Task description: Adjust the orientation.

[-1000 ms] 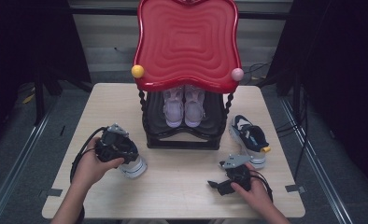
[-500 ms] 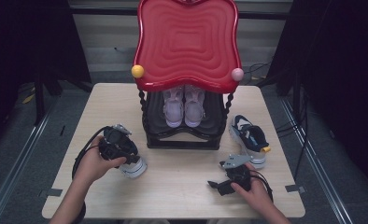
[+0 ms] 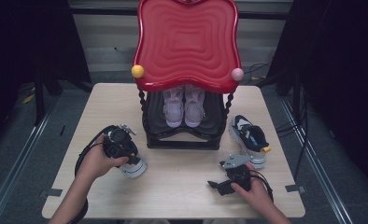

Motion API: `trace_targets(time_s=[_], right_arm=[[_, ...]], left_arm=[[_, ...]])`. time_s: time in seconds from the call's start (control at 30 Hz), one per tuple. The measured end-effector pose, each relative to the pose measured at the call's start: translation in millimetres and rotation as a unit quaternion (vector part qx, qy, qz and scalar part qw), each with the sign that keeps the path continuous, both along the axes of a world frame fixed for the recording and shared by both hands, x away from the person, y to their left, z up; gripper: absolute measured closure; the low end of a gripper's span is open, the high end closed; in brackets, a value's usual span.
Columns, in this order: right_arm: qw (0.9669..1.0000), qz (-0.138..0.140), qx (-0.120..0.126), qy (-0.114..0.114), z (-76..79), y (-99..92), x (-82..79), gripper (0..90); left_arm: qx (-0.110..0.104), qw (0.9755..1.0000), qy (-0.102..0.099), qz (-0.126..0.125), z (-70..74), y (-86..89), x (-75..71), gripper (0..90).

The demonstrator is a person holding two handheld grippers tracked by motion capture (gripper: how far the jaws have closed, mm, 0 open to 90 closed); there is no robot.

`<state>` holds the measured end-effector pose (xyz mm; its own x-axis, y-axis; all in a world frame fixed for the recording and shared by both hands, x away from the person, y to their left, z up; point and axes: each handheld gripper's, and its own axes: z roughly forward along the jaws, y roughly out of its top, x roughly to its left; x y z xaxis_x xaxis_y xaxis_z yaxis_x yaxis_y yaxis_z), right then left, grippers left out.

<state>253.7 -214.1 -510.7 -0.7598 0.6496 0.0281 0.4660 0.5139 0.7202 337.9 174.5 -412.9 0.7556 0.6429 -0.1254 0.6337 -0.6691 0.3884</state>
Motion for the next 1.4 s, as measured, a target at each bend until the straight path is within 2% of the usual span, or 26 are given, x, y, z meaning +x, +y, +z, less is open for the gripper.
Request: trace_targets(time_s=[0.47,0.53,0.7,0.8,0.87,0.97,1.27,1.4], right_arm=[[1.0000,0.001,0.001,0.001,-0.1,0.8,1.1,10.8],[1.0000,0.002,0.001,0.000,-0.1,0.8,1.2,10.7],[1.0000,0.002,0.001,0.000,-0.2,0.7,1.2,10.7],[1.0000,0.002,0.001,0.000,-0.2,0.7,1.3,10.8],[1.0000,0.002,0.001,0.000,-0.2,0.7,1.3,10.7],[1.0000,0.001,0.001,0.000,-0.2,0.7,1.2,10.7],[1.0000,0.002,0.000,-0.001,-0.2,0.7,1.2,10.7],[1.0000,0.002,0.000,0.000,-0.2,0.7,1.3,10.7]], left_arm=[[0.038,0.9990,0.015,-0.021,-0.9,-6.1,3.9,51.1],[0.053,0.9980,0.021,-0.026,-1.3,-8.2,5.0,52.1],[0.059,0.9974,0.032,-0.029,-5.0,-13.7,7.7,53.7],[0.069,0.9962,0.038,-0.037,-6.0,-17.4,9.2,55.8],[0.085,0.9940,0.046,-0.052,-6.5,-20.2,10.5,58.4],[0.097,0.9923,0.052,-0.057,-7.9,-23.3,11.8,61.1],[0.105,0.9902,0.065,-0.064,-6.2,-24.0,13.0,68.2],[0.110,0.9897,0.061,-0.069,-5.9,-24.7,11.5,69.2]])
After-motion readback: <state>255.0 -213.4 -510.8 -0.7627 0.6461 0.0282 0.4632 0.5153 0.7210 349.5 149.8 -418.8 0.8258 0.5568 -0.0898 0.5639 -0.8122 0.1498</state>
